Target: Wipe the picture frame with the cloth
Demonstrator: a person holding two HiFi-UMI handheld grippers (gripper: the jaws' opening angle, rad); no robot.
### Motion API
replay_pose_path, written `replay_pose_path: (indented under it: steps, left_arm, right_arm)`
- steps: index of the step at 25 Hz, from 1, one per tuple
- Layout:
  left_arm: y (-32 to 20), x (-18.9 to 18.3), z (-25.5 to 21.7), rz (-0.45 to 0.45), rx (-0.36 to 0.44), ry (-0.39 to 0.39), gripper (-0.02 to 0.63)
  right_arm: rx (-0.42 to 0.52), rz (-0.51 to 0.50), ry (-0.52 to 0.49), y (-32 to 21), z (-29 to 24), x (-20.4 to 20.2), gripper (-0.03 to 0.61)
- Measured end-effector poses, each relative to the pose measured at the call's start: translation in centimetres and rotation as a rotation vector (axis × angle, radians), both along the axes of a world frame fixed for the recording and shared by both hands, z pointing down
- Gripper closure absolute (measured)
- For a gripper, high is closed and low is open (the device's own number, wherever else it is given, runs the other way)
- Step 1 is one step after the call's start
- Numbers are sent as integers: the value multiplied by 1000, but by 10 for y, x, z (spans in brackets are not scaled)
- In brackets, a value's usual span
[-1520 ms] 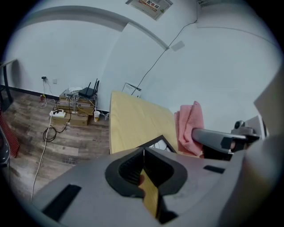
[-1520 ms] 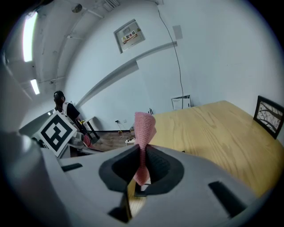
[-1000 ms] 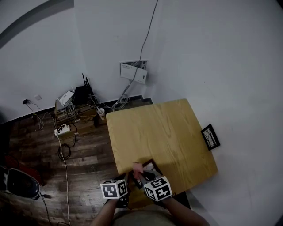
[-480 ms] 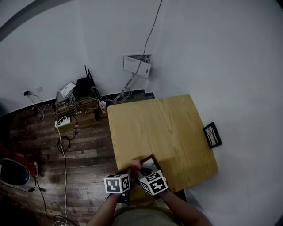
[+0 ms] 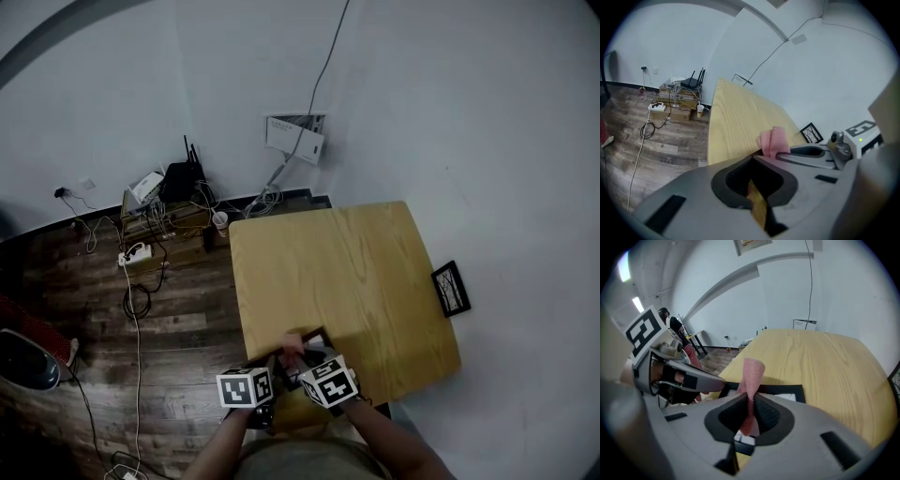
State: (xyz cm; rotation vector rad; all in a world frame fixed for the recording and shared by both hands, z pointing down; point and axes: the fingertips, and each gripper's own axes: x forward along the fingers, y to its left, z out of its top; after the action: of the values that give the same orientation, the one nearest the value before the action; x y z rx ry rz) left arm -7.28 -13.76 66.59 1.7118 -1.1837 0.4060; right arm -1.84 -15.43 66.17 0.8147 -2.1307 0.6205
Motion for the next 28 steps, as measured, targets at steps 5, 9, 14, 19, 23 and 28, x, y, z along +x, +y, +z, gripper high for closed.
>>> replay_pose_path:
  steps: [5, 9, 14, 19, 23, 28]
  left_arm:
    - [1, -1, -1, -10, -3, 6, 611]
    - [2, -2, -1, -12, -5, 10, 611]
    - [1, -1, -2, -15, -8, 11, 611]
    - [1, -1, -1, -14, -6, 11, 611]
    - [1, -2, -1, -12, -5, 11, 611]
    - [3, -2, -2, -9, -8, 11, 611]
  right_arm:
    - [11, 32, 19, -9, -1, 18, 560]
    - [21, 60, 44, -17, -1, 33, 560]
    - [43, 84, 80, -25, -1, 49, 560]
    - [52, 119, 95, -29, -1, 60, 560]
    - [53, 129, 99, -31, -1, 65, 560]
    - [54, 137, 102, -30, -2, 66, 560]
